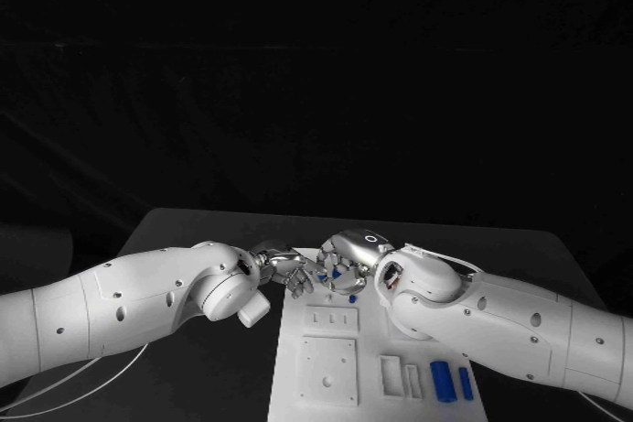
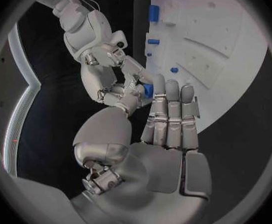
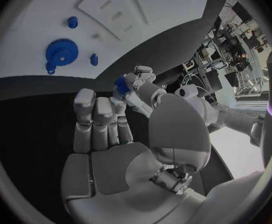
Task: Assemble the parts on the task board
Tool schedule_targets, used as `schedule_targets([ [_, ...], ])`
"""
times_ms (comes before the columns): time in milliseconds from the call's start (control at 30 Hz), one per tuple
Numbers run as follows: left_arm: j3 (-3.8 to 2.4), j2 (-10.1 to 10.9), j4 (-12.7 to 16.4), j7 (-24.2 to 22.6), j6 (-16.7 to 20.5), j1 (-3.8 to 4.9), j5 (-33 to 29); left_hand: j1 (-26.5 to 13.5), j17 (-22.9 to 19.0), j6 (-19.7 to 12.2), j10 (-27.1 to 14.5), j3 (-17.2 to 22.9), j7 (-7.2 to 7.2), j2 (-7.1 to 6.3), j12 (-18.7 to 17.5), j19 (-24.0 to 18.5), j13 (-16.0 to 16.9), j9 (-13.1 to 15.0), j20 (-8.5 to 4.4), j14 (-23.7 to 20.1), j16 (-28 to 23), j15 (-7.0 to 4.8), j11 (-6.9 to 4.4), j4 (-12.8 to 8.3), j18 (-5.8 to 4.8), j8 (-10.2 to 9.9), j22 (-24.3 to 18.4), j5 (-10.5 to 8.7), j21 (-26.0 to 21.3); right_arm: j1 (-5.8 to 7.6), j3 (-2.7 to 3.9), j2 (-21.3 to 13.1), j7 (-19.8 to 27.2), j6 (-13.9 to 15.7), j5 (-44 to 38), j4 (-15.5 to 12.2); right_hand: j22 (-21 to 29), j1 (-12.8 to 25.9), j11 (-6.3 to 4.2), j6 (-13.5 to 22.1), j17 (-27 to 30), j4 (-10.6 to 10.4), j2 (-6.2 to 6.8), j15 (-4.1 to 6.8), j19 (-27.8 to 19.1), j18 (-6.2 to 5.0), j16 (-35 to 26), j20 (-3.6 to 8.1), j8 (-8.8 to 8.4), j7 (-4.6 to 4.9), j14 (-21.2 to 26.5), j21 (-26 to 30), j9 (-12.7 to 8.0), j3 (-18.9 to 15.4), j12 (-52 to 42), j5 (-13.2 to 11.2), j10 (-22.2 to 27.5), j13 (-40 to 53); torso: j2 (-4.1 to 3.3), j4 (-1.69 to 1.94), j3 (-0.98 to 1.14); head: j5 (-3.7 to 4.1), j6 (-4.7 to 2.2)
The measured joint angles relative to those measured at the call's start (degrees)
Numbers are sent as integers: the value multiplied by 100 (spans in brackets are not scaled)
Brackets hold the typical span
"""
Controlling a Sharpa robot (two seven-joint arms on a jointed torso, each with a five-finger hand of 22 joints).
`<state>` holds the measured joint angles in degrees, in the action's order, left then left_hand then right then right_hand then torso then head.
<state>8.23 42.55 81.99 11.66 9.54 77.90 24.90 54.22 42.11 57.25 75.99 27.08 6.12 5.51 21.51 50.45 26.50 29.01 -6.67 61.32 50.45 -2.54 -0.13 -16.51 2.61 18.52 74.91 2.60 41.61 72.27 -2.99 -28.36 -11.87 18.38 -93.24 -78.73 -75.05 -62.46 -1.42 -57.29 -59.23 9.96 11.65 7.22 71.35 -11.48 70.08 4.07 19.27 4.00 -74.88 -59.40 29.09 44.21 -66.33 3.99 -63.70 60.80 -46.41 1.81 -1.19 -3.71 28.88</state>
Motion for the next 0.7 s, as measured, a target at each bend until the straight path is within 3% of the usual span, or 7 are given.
schedule_targets([
  [567,4,-16,-25,14,-24,-3,12,-2,0,71,48,86,-31,-2,0,1,45,78,1,0,58,0,-29,0,-2,35,0,0,30,-8,-2,-2,-42,-21,0,-37,0,0,0,2,0,0,0,11,7,-1,0,-8,19,3,-15,0,-8,0,0,0,0,1,1,2,2,-2,-5],
  [700,3,-32,-42,14,-42,-3,25,36,-14,73,48,479,-34,-39,0,1,81,77,1,0,58,0,-28,-5,-9,23,-1,-19,33,-11,-5,-2,-60,-24,0,-43,0,0,0,-12,0,0,0,11,7,-1,0,-9,19,-11,-15,0,-8,0,0,0,0,1,0,2,2,-3,3],
])
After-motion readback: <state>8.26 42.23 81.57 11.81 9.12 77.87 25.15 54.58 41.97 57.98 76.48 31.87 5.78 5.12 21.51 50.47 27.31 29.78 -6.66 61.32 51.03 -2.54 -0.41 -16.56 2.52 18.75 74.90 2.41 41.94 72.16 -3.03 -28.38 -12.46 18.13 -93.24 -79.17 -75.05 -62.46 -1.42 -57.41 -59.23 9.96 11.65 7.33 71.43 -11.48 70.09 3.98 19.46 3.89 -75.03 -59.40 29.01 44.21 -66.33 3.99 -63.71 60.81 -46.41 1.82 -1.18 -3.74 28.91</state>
